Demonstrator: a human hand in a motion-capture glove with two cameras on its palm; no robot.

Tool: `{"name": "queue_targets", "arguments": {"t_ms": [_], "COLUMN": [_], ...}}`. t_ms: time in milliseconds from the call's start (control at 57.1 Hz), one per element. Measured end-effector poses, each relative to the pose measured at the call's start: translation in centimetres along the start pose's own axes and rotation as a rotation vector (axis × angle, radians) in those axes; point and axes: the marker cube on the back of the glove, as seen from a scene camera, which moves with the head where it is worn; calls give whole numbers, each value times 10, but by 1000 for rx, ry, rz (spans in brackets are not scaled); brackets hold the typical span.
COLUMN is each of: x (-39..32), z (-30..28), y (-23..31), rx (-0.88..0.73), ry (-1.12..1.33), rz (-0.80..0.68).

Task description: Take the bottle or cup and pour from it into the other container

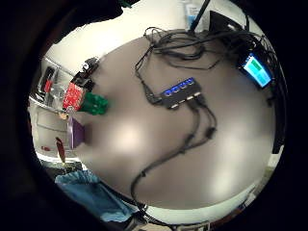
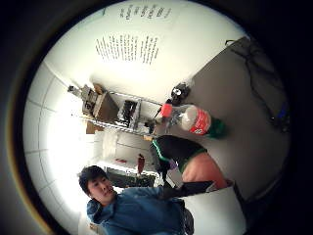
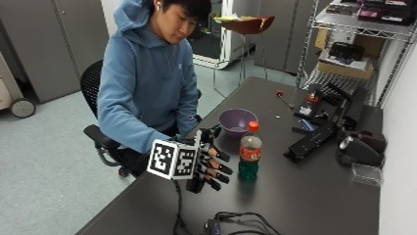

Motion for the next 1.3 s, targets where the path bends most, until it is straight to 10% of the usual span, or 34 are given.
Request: {"name": "queue_targets", "arguments": {"t_ms": [701, 1297], "x": [-40, -84], "z": [173, 170], "y": [-26, -39], "rx": [1, -105], "ry": [-442, -570], "rz": [-64, -65]}}
